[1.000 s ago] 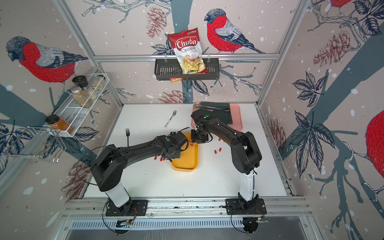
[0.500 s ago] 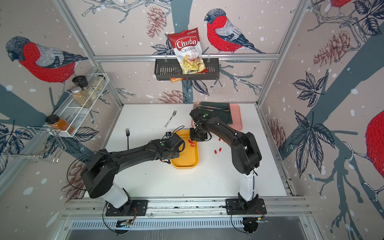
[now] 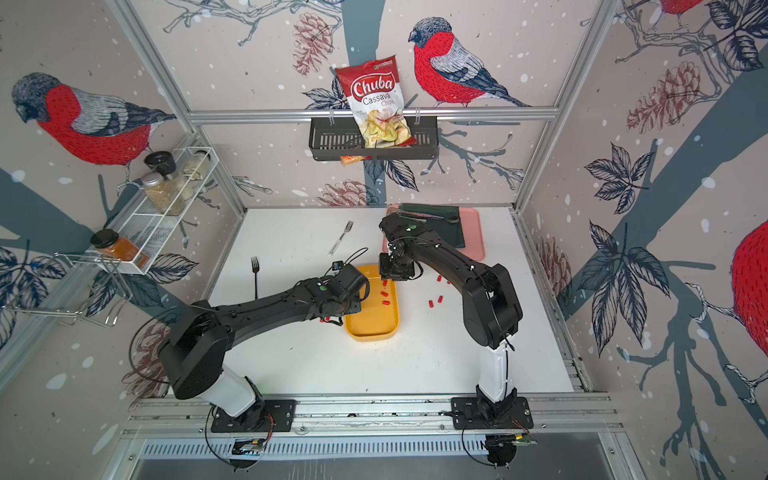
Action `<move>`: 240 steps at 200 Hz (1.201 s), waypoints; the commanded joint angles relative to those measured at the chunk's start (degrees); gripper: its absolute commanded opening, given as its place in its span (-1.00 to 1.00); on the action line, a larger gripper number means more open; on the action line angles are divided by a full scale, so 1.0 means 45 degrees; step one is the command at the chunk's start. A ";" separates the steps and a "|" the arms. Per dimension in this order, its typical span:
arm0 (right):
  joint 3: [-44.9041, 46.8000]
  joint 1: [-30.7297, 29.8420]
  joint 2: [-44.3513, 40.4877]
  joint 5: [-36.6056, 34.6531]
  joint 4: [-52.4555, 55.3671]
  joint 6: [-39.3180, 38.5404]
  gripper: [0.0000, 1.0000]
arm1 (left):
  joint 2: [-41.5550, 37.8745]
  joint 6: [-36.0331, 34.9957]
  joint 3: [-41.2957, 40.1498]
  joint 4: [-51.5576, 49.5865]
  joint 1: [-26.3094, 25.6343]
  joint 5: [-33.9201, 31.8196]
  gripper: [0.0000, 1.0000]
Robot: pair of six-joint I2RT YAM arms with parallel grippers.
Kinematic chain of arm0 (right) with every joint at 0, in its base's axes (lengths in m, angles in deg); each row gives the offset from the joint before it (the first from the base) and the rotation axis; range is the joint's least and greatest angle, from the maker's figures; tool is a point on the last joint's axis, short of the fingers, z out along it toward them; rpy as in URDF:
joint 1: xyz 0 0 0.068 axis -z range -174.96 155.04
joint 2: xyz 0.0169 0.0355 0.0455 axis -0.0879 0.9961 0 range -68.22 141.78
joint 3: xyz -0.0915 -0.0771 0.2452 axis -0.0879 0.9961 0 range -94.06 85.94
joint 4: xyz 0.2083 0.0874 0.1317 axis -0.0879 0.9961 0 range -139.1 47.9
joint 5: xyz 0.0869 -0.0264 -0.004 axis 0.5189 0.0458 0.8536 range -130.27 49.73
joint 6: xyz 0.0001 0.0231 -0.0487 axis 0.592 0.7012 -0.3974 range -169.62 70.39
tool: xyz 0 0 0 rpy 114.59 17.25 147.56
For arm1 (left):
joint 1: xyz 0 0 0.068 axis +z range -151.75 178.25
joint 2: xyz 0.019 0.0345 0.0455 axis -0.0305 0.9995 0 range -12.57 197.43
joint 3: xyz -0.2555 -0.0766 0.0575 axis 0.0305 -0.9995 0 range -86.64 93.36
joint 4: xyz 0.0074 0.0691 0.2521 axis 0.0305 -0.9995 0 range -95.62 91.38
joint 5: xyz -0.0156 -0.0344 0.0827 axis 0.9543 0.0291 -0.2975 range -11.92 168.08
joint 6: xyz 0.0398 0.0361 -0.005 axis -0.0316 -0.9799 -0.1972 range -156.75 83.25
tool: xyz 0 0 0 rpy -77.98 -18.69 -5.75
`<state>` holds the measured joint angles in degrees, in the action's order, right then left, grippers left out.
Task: Take the screw protection sleeves out of the storage box
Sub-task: Adjust the storage box at the center of the board, then pick up the screw protection sleeve from the storage box.
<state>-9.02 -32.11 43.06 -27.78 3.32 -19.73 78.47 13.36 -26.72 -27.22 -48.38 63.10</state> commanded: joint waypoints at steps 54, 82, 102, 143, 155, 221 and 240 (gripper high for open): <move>-0.0560 -0.1041 0.0621 -0.0880 0.1877 -0.2126 -0.19 | -0.1385 -0.0330 0.0109 -0.0441 0.0741 0.0760 -0.17; -0.1343 -0.1658 0.1710 -0.2390 0.2559 -0.2656 -0.18 | -0.1602 -0.0451 -0.0091 -0.0373 0.0924 0.0770 -0.17; -0.1935 -0.1757 0.2398 -0.3413 0.2995 -0.2881 -0.18 | -0.1888 -0.0403 -0.0234 -0.0344 0.1036 0.0742 -0.17; -0.2298 -0.1667 0.2904 -0.3742 0.2933 -0.3118 -0.18 | -0.2579 -0.0315 -0.0883 -0.0171 0.1220 0.0748 -0.17; -0.2258 -0.1672 0.3020 -0.3507 0.2812 -0.3160 -0.18 | -0.2687 -0.0305 -0.1047 -0.0152 0.1270 0.0749 -0.17; -0.2790 -0.1667 0.3793 -0.3833 0.2765 -0.3017 -0.19 | -0.2732 -0.0373 -0.1175 -0.0109 0.1398 0.0795 -0.18; -0.3110 -0.1696 0.3929 -0.4083 0.2845 -0.2998 -0.19 | -0.2708 -0.0393 -0.1209 -0.0073 0.1417 0.0807 -0.19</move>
<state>-21.46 -39.65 60.13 -43.65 14.86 -33.28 66.23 12.31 -32.03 -28.36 -42.24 66.46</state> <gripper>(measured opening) 0.408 0.409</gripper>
